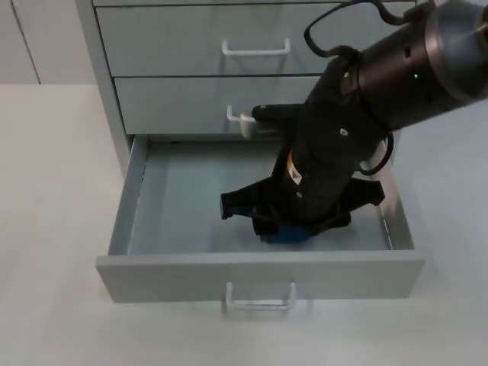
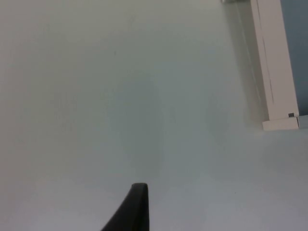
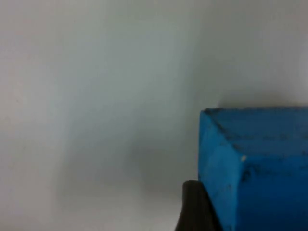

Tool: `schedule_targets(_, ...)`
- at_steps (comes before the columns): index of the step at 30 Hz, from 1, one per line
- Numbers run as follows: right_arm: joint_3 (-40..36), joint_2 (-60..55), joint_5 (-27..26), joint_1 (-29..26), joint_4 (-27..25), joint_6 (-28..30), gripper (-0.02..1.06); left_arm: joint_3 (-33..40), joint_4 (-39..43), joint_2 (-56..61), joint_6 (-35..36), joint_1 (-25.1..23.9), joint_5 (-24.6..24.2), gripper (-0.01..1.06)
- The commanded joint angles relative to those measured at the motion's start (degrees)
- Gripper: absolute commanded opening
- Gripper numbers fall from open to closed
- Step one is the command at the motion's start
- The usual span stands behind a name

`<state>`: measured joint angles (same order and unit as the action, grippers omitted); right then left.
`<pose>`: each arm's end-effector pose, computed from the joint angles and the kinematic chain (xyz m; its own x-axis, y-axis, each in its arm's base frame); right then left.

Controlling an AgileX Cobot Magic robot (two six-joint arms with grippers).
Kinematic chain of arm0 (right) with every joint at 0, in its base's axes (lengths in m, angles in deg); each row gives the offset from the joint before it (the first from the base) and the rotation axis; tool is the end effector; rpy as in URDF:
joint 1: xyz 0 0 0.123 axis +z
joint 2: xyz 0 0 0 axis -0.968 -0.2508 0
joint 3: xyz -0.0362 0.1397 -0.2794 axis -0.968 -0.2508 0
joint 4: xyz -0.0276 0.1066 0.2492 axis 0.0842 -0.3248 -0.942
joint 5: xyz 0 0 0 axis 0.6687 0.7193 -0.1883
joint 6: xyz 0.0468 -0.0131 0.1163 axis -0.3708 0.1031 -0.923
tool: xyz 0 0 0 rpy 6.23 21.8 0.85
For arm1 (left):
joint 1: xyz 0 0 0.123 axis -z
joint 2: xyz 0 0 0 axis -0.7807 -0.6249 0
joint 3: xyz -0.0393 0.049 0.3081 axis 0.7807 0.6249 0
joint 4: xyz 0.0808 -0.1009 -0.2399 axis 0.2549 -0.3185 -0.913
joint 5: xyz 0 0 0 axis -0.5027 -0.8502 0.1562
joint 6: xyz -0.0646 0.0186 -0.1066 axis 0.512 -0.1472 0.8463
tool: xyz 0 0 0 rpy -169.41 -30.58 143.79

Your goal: Open the drawer with the left hand, place the block into the drawer with the right hand, then close the drawer with the left hand.

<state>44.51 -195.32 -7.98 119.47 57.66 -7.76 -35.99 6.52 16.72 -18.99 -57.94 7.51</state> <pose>0.3603 0.3145 0.0760 -0.8955 -0.1559 -0.4169 -0.1928 0.9801 0.0477 0.1873 -0.0035 0.2526 -0.8359 0.0393 -0.5474 0.1077 0.9898 -0.0935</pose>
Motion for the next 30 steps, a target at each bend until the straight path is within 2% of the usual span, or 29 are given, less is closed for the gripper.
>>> schedule_targets(1,0.4,-0.3,-0.7,-0.3,0.4,-0.2,0.11,0.2,-0.6,0.4,0.0,-0.2,0.2,1.05)
schedule_targets(5,0.4,-0.4,-0.7,-0.3,0.4,-0.2,0.5,0.2,-0.6,0.4,0.0,-0.2,0.2,1.05)
schedule_targets(6,0.4,-0.4,-0.7,-0.3,0.4,-0.2,0.5,0.2,-0.6,0.4,0.0,-0.2,0.2,1.05)
schedule_targets(9,0.5,0.0,0.7,-0.3,0.4,-0.2,0.74,0.2,-0.7,0.4,0.0,-0.2,0.2,1.05)
schedule_targets(10,0.6,0.4,1.4,-0.3,0.4,-0.2,0.77,0.2,-0.9,0.4,0.0,-0.2,0.2,1.05)
schedule_targets(21,0.8,9.1,7.8,0.0,0.2,0.6,0.77,0.2,-1.3,0.4,0.0,-0.2,0.2,1.05)
schedule_targets(24,0.8,12.6,12.9,0.6,0.2,1.8,0.77,0.2,-1.6,0.4,0.0,-0.2,0.2,1.05)
schedule_targets(30,0.8,16.3,17.7,1.4,-0.8,4.9,0.77,0.2,-1.6,0.4,0.0,-0.2,0.2,1.05)
